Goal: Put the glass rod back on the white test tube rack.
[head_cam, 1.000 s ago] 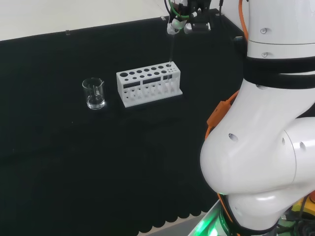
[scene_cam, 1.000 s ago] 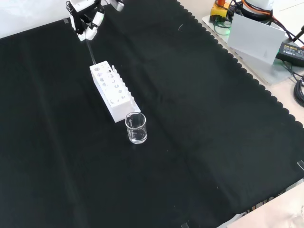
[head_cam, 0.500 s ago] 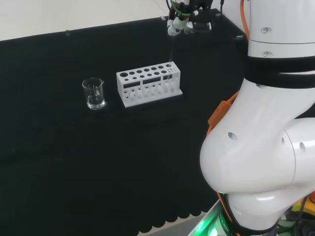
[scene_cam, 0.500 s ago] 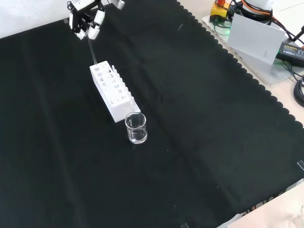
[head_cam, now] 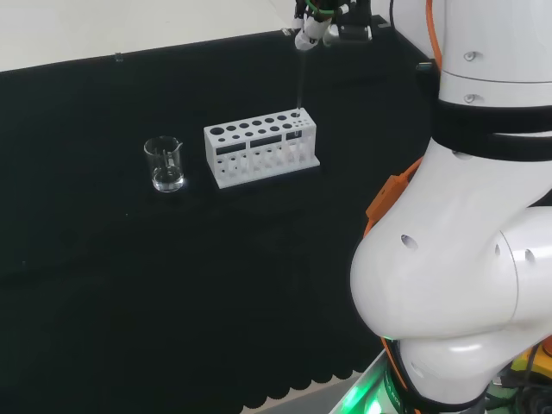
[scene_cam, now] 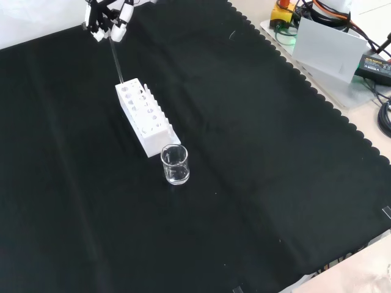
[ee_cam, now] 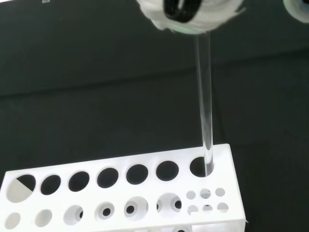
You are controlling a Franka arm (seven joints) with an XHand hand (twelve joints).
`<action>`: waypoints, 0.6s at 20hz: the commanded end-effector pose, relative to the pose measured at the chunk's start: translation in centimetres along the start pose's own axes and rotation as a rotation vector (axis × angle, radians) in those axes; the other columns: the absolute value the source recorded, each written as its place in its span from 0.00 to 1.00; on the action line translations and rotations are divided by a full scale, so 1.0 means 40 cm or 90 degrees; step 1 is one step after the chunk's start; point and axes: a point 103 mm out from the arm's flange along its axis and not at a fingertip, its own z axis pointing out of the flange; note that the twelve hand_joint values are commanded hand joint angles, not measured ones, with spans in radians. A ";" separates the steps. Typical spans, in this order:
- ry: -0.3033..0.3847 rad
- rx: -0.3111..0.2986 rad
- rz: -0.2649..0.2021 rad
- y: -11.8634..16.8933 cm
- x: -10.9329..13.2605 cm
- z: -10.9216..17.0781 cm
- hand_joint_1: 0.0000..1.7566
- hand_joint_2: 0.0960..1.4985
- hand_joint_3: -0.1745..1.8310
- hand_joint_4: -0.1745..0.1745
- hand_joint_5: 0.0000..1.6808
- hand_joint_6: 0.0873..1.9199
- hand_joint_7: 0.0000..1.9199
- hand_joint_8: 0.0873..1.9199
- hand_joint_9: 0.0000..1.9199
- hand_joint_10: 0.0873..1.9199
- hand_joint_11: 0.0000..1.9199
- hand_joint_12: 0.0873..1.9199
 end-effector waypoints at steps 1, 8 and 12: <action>-0.001 0.011 0.002 -0.008 0.000 0.006 0.76 0.56 0.00 0.00 0.51 0.40 0.74 0.00 1.00 0.05 0.98 0.35; 0.003 0.029 0.002 -0.008 0.002 0.022 0.77 0.55 0.00 0.00 0.47 0.41 0.71 0.00 1.00 0.07 1.00 0.36; 0.002 0.039 0.001 -0.005 0.007 0.031 0.77 0.54 0.00 0.00 0.42 0.42 0.68 0.00 1.00 0.08 1.00 0.37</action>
